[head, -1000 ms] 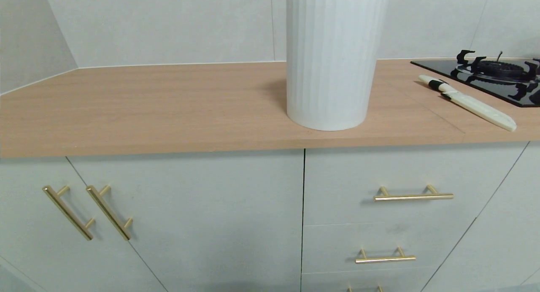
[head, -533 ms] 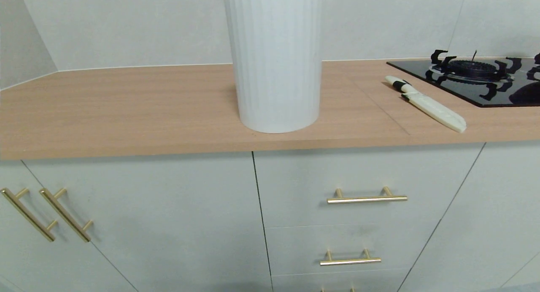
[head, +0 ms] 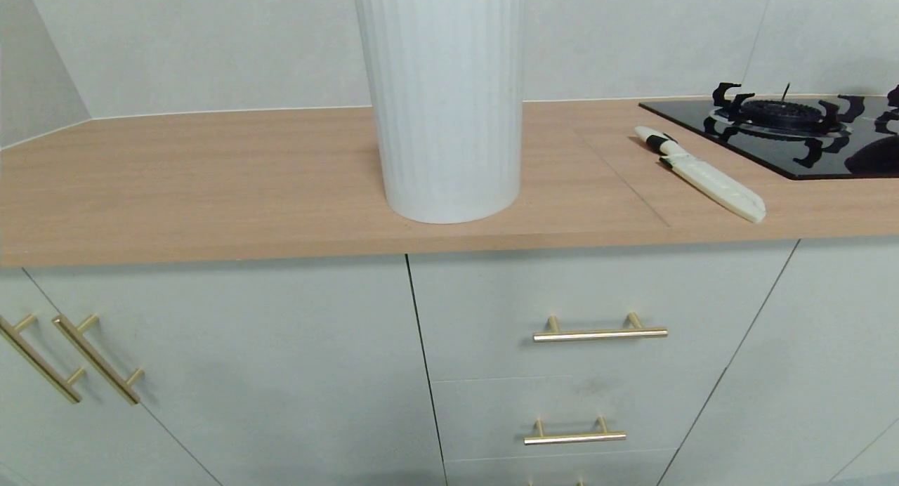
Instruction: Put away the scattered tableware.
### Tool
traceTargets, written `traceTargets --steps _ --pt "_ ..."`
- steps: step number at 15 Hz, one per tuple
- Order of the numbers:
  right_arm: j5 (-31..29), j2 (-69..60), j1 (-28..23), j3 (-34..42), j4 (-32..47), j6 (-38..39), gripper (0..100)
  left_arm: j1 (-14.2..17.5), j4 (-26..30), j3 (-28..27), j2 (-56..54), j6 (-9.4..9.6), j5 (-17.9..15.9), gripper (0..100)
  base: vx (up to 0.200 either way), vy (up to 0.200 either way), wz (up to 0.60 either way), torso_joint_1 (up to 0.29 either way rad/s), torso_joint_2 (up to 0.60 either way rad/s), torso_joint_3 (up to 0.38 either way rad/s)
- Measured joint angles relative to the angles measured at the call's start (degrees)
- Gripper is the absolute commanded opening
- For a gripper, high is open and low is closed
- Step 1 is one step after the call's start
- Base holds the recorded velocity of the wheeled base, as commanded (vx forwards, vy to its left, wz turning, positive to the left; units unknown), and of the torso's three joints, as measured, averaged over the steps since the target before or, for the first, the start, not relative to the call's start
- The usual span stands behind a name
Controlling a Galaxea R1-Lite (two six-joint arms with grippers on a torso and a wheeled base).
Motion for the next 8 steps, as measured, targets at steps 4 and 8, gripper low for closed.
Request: traceTargets --steps 4,8 --pt "0.0 0.0 0.0 0.0 0.0 -0.1 100 0.0 0.0 0.0 0.0 0.00 0.0 100 0.100 0.000 0.00 -0.005 0.00 0.003" --pt "0.0 0.0 0.0 0.0 0.0 -0.1 100 0.0 0.0 0.0 0.0 0.00 0.0 100 0.000 0.000 0.00 0.000 0.00 0.000"
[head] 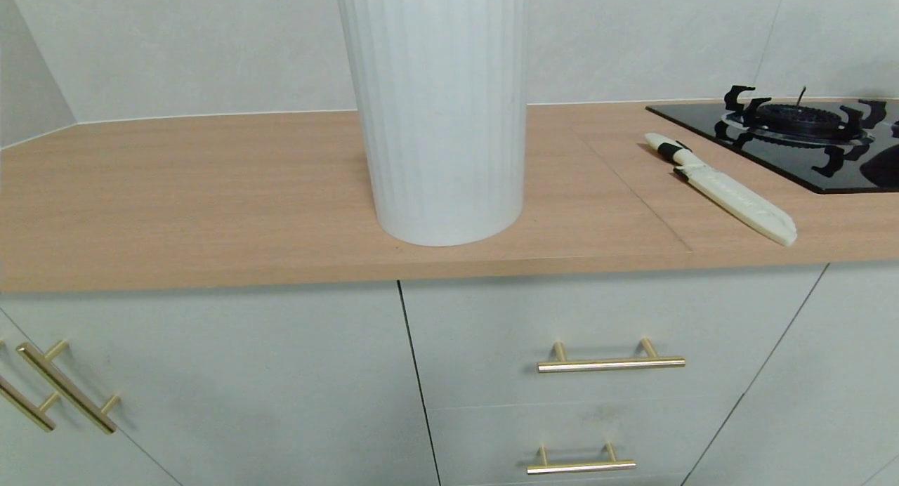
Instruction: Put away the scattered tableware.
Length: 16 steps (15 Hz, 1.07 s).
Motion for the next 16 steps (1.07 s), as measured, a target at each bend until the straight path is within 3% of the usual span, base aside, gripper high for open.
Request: traceTargets --steps 10,16 --pt "0.0 0.0 -0.1 0.0 0.0 0.0 100 0.0 0.0 0.0 0.0 0.00 0.0 100 0.000 0.000 0.00 0.000 0.00 0.000" --pt "0.0 0.0 -0.1 0.0 0.0 0.0 100 0.0 0.0 0.0 0.0 0.00 0.0 100 0.000 0.000 0.00 0.097 -0.34 -0.273"
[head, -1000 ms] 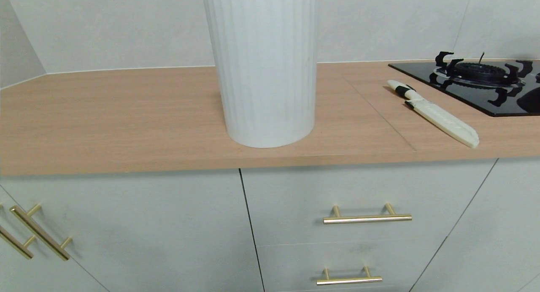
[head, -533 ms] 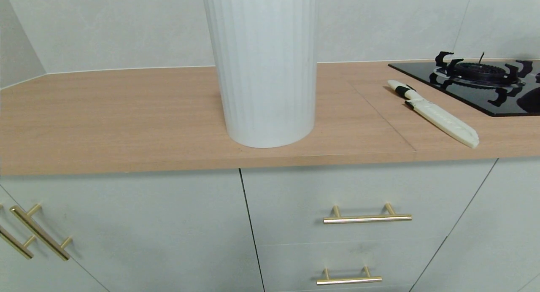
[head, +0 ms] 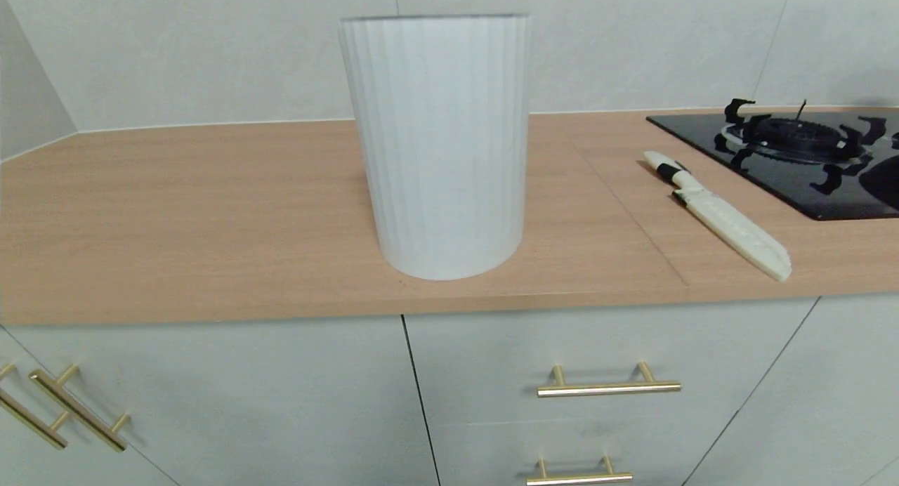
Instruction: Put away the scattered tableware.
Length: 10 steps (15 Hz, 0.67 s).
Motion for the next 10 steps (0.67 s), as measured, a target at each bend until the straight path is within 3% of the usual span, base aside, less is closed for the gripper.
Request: traceTargets --steps 10 --pt "0.0 0.0 0.0 0.0 0.0 0.0 100 0.0 0.0 0.0 0.0 0.00 0.0 100 0.000 0.000 0.00 0.176 -0.48 -0.292"
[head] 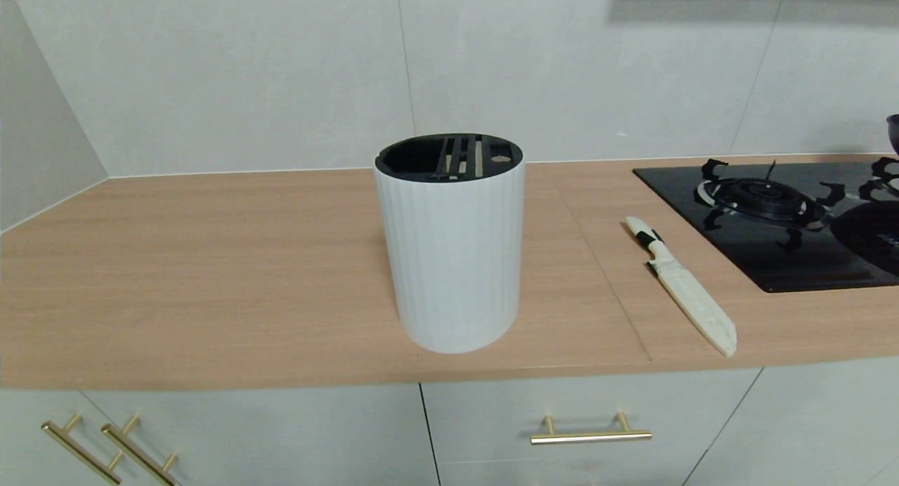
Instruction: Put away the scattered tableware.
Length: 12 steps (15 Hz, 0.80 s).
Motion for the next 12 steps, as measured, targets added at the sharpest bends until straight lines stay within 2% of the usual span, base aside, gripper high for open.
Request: traceTargets --steps 12 --pt "0.0 0.0 0.0 0.0 0.0 0.0 100 0.0 0.0 0.0 0.0 0.00 0.0 100 0.000 0.000 0.00 0.232 -0.52 -0.295"
